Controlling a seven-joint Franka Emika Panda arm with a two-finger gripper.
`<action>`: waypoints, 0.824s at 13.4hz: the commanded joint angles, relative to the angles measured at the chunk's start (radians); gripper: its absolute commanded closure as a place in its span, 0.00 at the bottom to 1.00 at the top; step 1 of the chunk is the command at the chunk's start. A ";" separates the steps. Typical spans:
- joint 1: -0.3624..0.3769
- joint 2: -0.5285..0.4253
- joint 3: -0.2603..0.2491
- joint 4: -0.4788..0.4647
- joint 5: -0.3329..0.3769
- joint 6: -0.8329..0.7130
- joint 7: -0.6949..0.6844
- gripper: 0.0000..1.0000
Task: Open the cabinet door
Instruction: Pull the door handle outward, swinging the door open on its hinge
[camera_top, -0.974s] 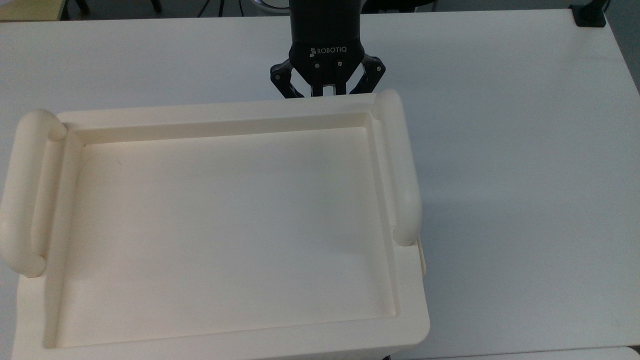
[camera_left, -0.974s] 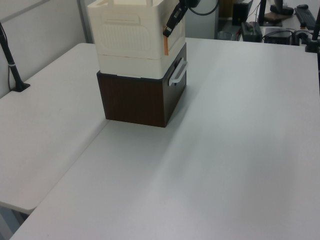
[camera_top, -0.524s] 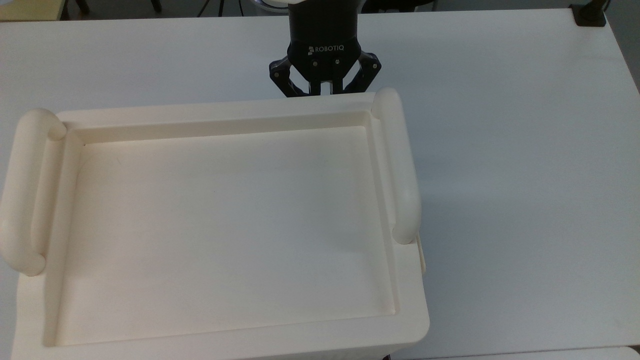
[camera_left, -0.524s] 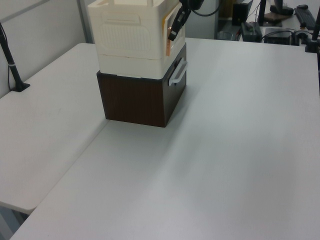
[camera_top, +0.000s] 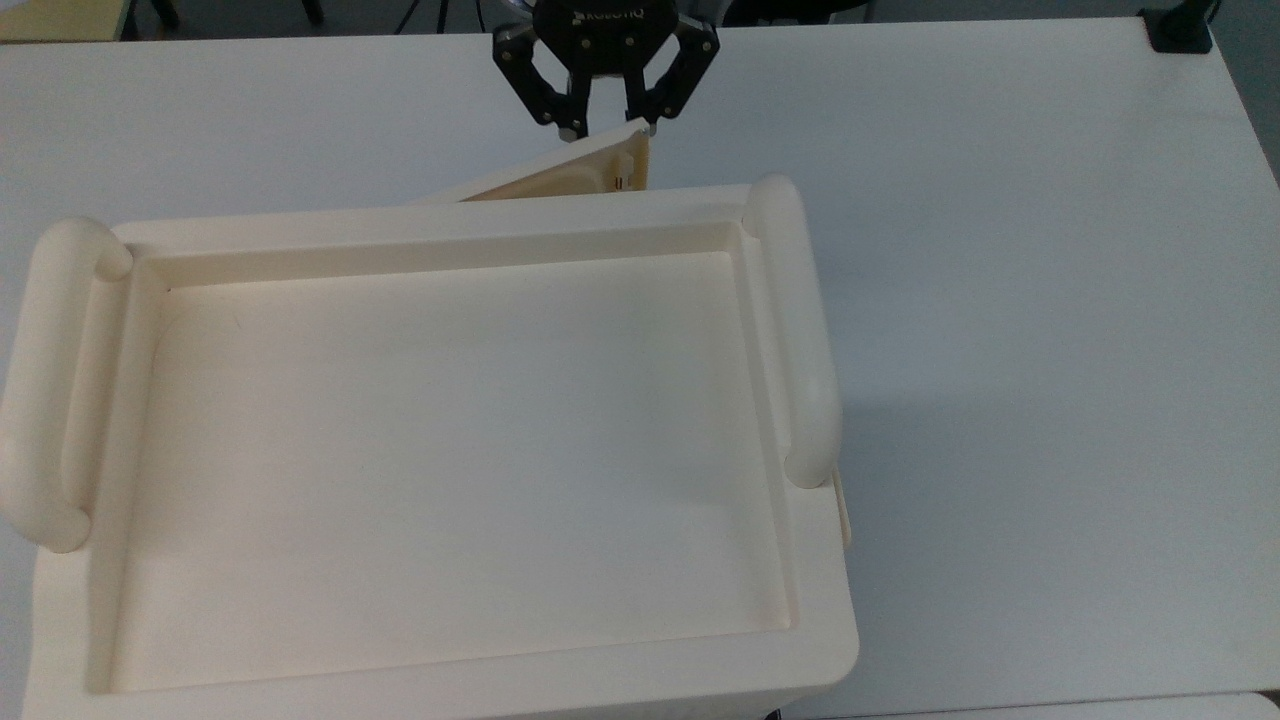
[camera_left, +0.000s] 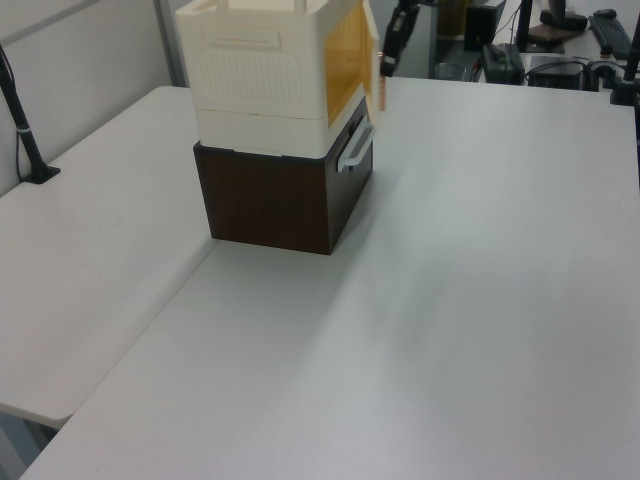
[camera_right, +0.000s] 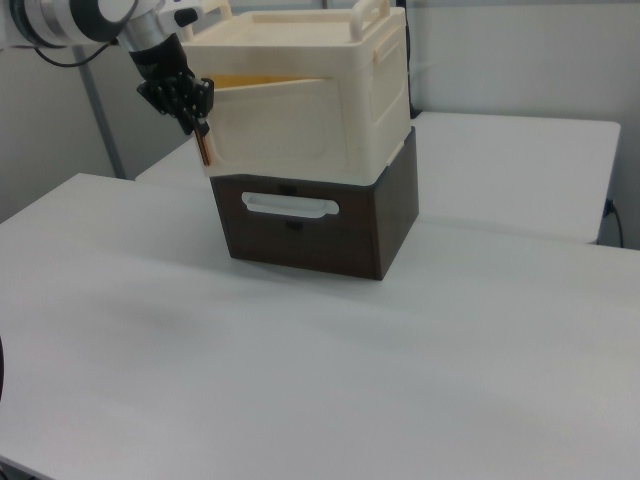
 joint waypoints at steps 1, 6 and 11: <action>-0.004 -0.069 -0.006 -0.014 0.003 -0.164 -0.034 0.17; -0.005 -0.147 0.000 -0.003 0.012 -0.314 -0.044 0.09; -0.005 -0.135 -0.009 0.035 0.006 -0.146 -0.027 0.09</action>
